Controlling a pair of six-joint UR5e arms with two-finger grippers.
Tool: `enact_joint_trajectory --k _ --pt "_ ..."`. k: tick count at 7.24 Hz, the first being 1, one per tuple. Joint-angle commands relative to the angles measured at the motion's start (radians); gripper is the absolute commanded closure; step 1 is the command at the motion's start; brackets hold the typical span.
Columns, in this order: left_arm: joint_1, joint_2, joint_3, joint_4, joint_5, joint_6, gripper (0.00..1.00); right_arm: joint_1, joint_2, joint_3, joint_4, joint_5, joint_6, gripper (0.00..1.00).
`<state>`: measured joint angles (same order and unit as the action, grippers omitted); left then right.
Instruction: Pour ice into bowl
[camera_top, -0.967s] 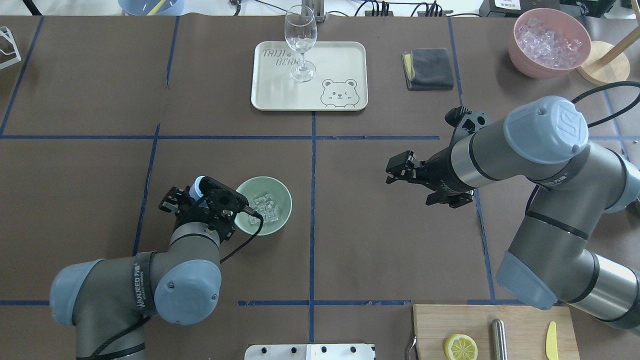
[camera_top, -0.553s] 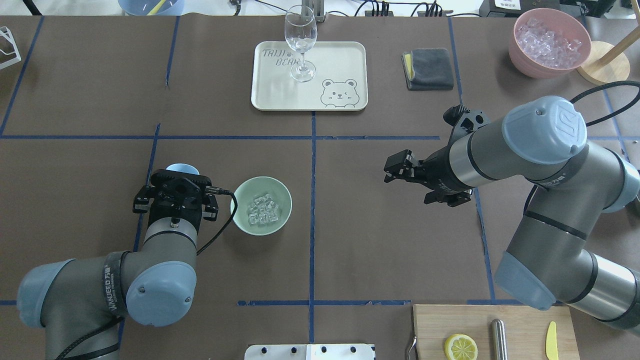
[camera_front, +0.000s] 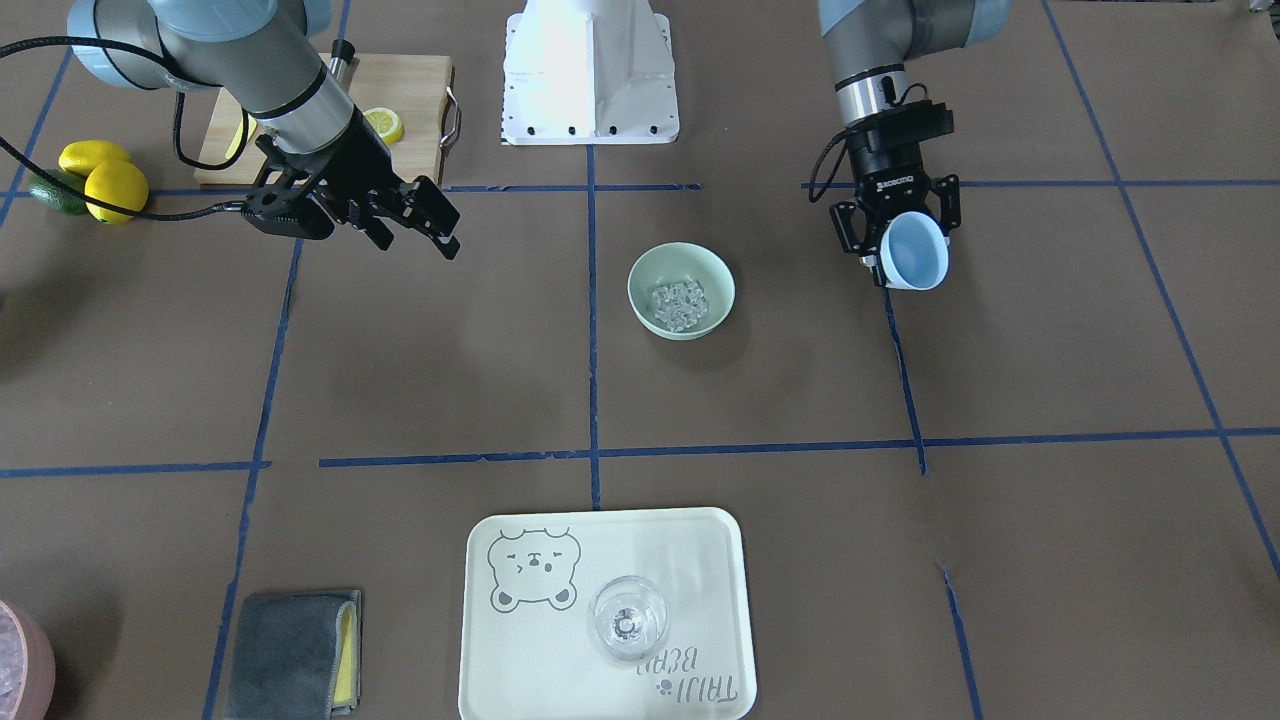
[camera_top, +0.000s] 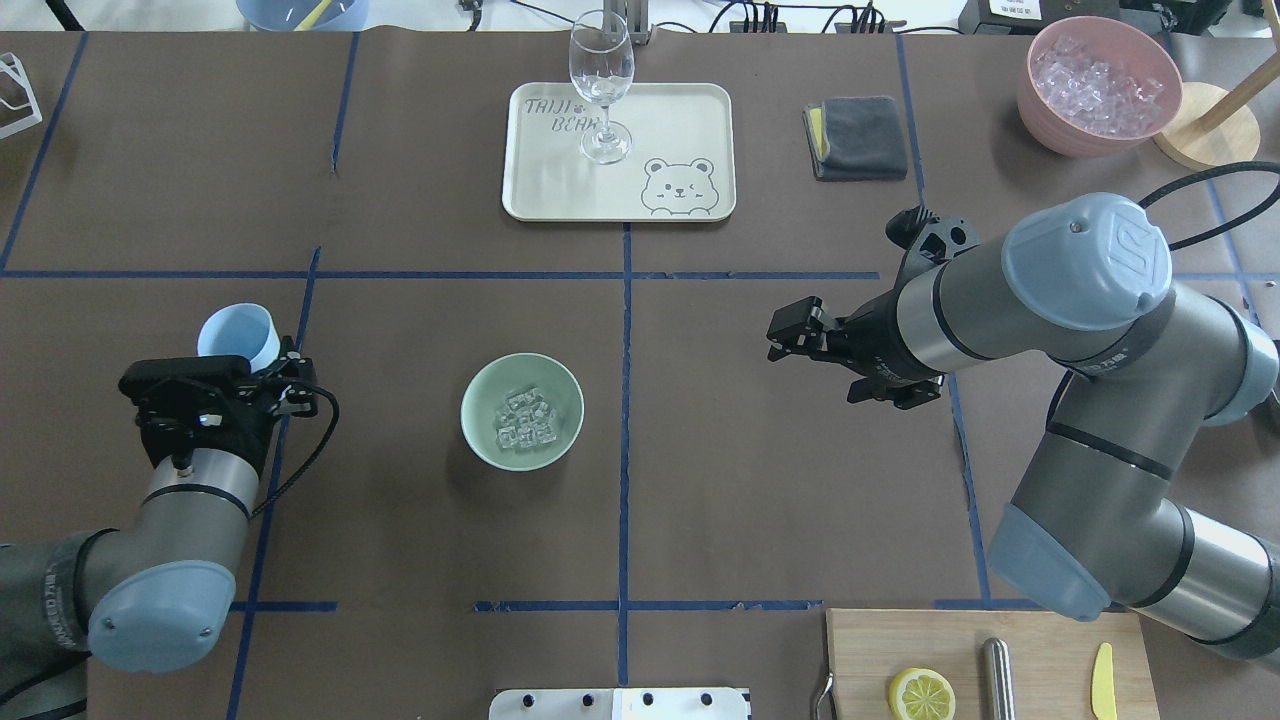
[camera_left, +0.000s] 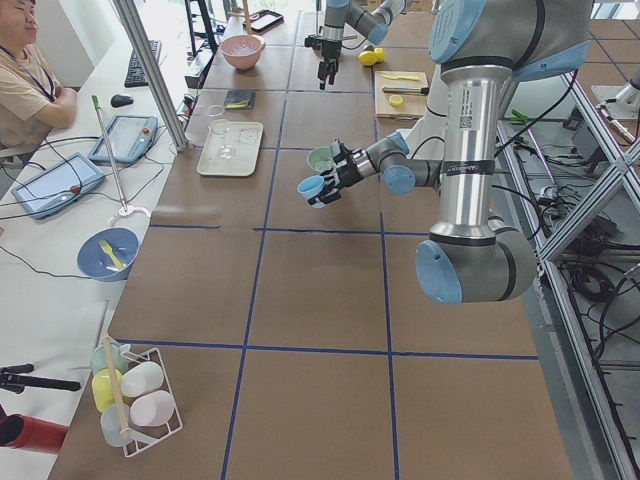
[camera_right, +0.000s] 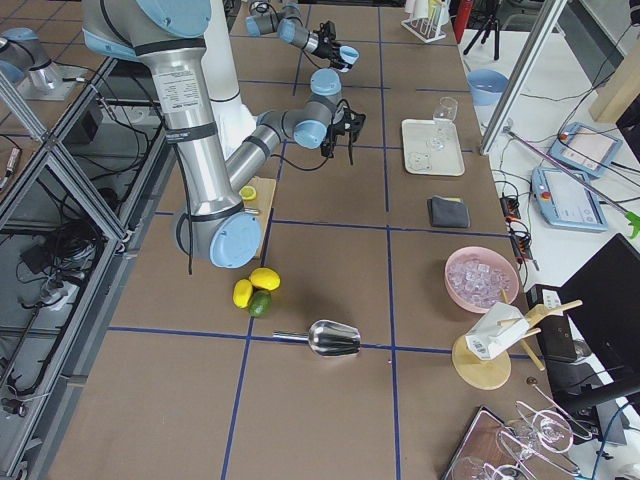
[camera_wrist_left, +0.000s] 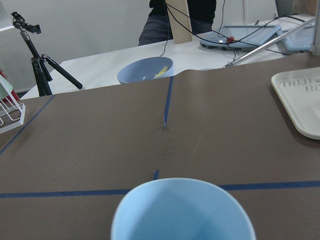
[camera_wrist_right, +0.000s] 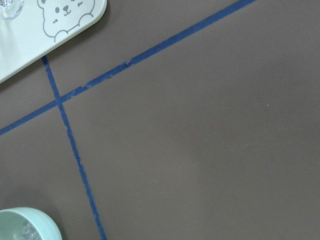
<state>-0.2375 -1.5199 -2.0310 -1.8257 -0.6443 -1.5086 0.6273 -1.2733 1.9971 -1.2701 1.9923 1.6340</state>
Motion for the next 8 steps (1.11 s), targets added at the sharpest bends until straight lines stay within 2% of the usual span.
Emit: enact_joint_trajectory --k 1,2,3,4,8 --pt "0.001 0.111 0.186 -0.32 0.102 -0.042 1.0 -0.001 -0.001 0.0 0.0 -0.003 0.0 0.0" --pt "0.003 0.163 0.298 -0.507 0.18 -0.05 1.0 -0.003 -0.001 0.002 0.0 -0.003 0.0 0.0" --pt "0.007 0.179 0.369 -0.643 0.207 -0.047 1.0 -0.003 -0.001 0.002 0.0 -0.004 0.001 0.0" --pt "0.012 0.179 0.447 -0.655 0.268 -0.059 1.0 -0.008 -0.001 0.002 0.0 -0.004 0.001 0.0" --pt "0.023 0.167 0.527 -0.653 0.284 -0.143 1.0 -0.044 0.0 -0.003 -0.002 -0.056 0.0 0.0"
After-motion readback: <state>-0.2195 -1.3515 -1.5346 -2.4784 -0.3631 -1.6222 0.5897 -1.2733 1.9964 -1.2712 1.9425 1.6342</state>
